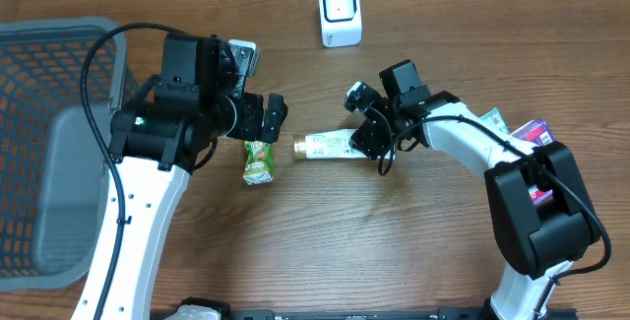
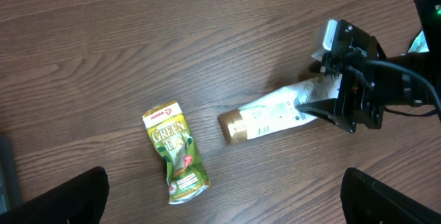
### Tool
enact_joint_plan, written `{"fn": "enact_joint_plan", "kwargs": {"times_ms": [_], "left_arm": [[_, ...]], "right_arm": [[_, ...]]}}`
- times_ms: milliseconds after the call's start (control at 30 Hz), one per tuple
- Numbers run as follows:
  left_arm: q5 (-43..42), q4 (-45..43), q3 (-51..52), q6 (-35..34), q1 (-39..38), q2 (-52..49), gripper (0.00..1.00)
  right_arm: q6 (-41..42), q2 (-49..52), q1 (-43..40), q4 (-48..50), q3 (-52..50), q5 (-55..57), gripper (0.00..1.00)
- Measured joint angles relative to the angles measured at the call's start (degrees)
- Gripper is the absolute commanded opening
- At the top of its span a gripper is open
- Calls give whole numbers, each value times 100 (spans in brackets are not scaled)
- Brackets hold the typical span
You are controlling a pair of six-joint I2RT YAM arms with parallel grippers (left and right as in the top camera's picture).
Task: Scan the item barcode
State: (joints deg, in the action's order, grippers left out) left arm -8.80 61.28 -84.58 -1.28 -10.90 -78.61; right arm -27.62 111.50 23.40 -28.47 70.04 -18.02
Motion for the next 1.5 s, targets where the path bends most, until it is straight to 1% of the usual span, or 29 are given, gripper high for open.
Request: {"fn": "enact_joint_plan", "kwargs": {"times_ms": [100,233,300,333,400,533,600,633,733,833,967,1033,1067,1200,1333,1367,1433,1500], "left_arm": [[0,0,0,0,0,0,100],[0,0,0,0,0,0,100],[0,0,0,0,0,0,100],[0,0,0,0,0,0,100],[0,-2,0,0,0,0,100],[0,0,0,0,0,0,100],[0,0,0,0,0,0,99],[0,0,0,0,0,0,99],[0,0,0,0,0,0,100],[0,2,0,0,0,0,100],[0,-2,0,0,0,0,100],[0,0,0,0,0,0,99],[0,0,0,0,0,0,100],[0,0,0,0,0,0,100],[0,0,0,0,0,0,100],[0,0,0,0,0,0,100],[0,0,0,0,0,0,100],[0,2,0,0,0,0,100]], "right_arm": [[236,0,-11,-258,24,7,65],[656,0,-13,-673,59,-70,65],[955,0,-15,-1069,70,-247,65],[1130,0,-15,-1316,72,-382,65],[1370,4,-15,-1622,74,-555,70],[1954,59,-15,-2149,72,-1340,70],[2090,61,-13,-2214,72,-1733,71],[2151,61,-11,-2214,72,-1917,74],[2476,63,4,-2188,68,-2339,74],[2778,63,52,-2000,37,-2435,74],[3213,63,149,-1843,-173,-2249,73],[3311,63,181,-1845,-260,-2177,72],[3305,63,188,-1882,-271,-2140,69],[3121,63,195,-2153,-282,-1794,69],[2992,11,273,-1797,-374,-1668,64],[2918,-4,306,-1648,-413,-1670,63],[2743,-22,376,-1499,-459,-1676,52],[2618,-22,428,-1436,-496,-1670,47]]}}
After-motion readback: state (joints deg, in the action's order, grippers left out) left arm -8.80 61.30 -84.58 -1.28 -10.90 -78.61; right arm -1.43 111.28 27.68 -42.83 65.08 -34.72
